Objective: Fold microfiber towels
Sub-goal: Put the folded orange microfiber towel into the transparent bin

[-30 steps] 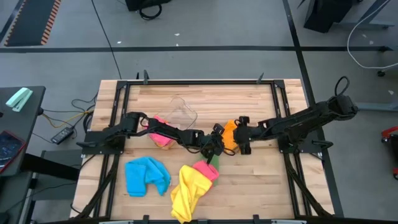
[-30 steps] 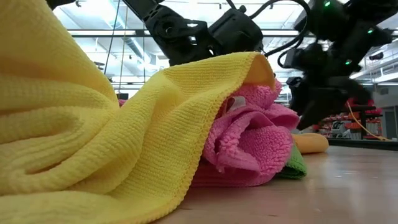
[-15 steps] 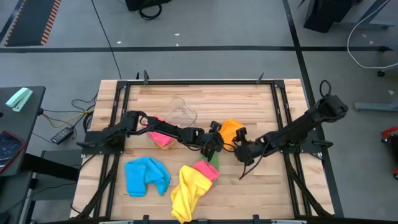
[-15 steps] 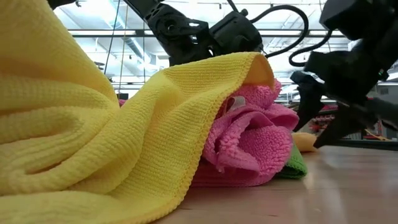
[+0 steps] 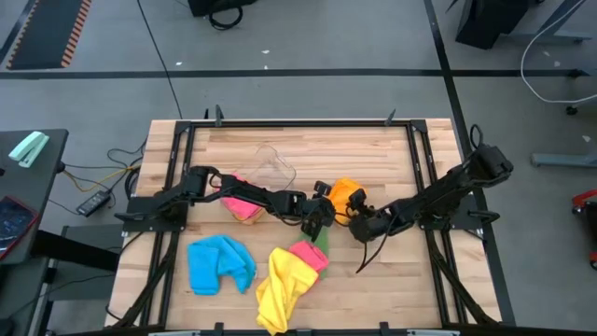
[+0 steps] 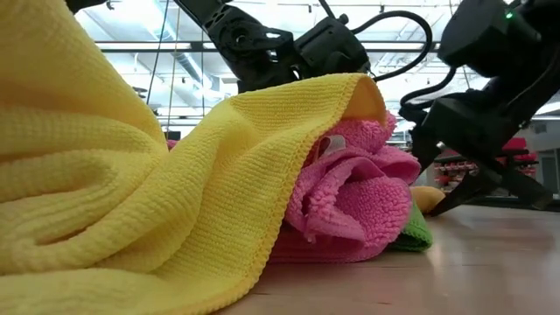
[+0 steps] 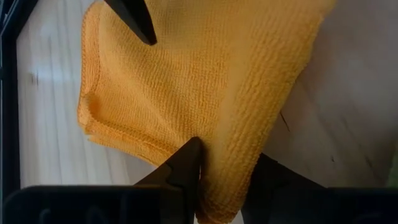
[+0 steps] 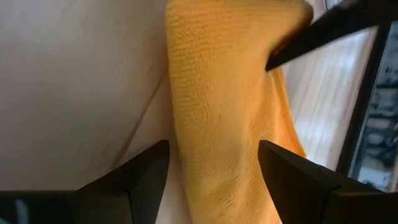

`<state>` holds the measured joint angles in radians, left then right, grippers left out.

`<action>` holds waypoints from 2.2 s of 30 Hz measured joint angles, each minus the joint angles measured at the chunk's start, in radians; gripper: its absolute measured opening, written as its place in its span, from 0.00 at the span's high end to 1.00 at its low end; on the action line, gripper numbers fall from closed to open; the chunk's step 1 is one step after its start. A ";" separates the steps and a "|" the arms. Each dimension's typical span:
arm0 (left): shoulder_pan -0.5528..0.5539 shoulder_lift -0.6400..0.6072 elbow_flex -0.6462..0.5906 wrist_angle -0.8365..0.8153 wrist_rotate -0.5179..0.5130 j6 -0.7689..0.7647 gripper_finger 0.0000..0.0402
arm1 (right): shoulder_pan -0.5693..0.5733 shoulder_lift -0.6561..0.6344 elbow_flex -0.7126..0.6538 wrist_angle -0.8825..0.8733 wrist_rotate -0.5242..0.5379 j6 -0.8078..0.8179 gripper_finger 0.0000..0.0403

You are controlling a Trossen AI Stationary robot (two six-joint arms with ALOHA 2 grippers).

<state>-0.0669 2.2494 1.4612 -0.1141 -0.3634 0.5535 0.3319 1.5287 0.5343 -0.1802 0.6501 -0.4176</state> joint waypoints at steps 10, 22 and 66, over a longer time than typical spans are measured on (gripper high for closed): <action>0.001 0.000 -0.003 0.035 0.002 -0.018 0.75 | -0.072 0.031 -0.003 0.161 -0.029 -0.258 0.37; -0.023 0.002 -0.003 0.060 -0.053 -0.005 0.71 | -0.115 0.034 -0.005 0.180 -0.112 -0.230 0.73; -0.085 -0.083 0.010 0.400 -0.130 -0.097 0.33 | -0.006 -0.496 0.030 -0.182 -0.241 0.739 0.90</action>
<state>-0.1524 2.1662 1.4715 0.2859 -0.4938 0.4568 0.3257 1.0326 0.5644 -0.3620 0.4091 0.3214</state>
